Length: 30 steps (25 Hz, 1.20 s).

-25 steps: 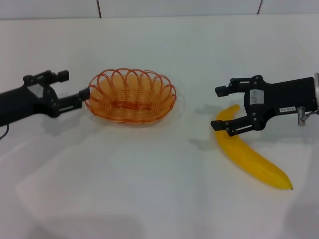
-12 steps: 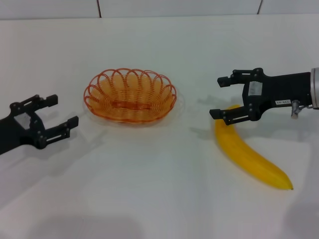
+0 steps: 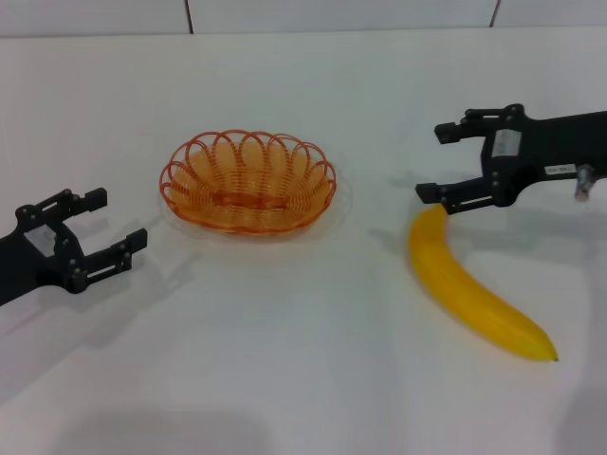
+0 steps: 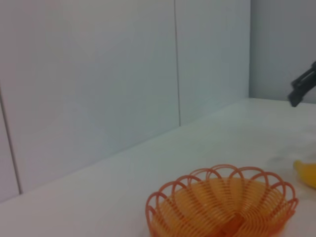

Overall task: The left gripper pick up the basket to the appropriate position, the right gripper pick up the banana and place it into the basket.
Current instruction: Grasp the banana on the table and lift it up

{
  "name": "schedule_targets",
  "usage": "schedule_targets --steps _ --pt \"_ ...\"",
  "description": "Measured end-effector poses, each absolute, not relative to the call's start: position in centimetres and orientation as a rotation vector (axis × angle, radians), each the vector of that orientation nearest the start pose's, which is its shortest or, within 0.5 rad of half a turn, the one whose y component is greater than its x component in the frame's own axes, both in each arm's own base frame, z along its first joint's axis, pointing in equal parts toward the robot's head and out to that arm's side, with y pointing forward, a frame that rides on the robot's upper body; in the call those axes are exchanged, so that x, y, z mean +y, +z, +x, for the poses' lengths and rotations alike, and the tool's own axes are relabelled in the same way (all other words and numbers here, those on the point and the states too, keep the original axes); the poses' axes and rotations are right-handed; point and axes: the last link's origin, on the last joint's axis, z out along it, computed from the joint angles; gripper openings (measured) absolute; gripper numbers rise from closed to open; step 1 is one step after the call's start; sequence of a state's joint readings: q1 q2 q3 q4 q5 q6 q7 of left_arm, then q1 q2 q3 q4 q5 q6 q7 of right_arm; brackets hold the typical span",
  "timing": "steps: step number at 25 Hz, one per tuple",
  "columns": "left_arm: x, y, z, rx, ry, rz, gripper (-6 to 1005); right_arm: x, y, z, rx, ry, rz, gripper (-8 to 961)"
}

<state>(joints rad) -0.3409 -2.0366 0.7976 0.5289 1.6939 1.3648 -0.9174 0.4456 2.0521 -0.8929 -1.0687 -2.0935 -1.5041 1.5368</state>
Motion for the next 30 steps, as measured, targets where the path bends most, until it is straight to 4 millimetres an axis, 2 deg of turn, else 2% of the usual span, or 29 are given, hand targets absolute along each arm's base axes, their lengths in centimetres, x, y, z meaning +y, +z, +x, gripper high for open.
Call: schedule_targets --steps 9,14,19,30 --pt "30.0 0.6 -33.0 -0.395 -0.583 -2.435 788 30.1 5.3 24.3 0.579 0.016 -2.748 891" --pt "30.1 0.7 -33.4 -0.409 -0.554 -2.42 789 29.7 4.9 24.9 0.674 -0.099 -2.75 889" --pt "30.2 0.7 -33.4 -0.409 -0.553 -2.419 789 29.5 3.7 25.4 0.73 -0.239 -2.755 888" --pt "30.2 0.6 -33.4 -0.407 -0.554 -2.423 789 29.8 2.2 25.1 0.729 -0.286 -2.81 887"
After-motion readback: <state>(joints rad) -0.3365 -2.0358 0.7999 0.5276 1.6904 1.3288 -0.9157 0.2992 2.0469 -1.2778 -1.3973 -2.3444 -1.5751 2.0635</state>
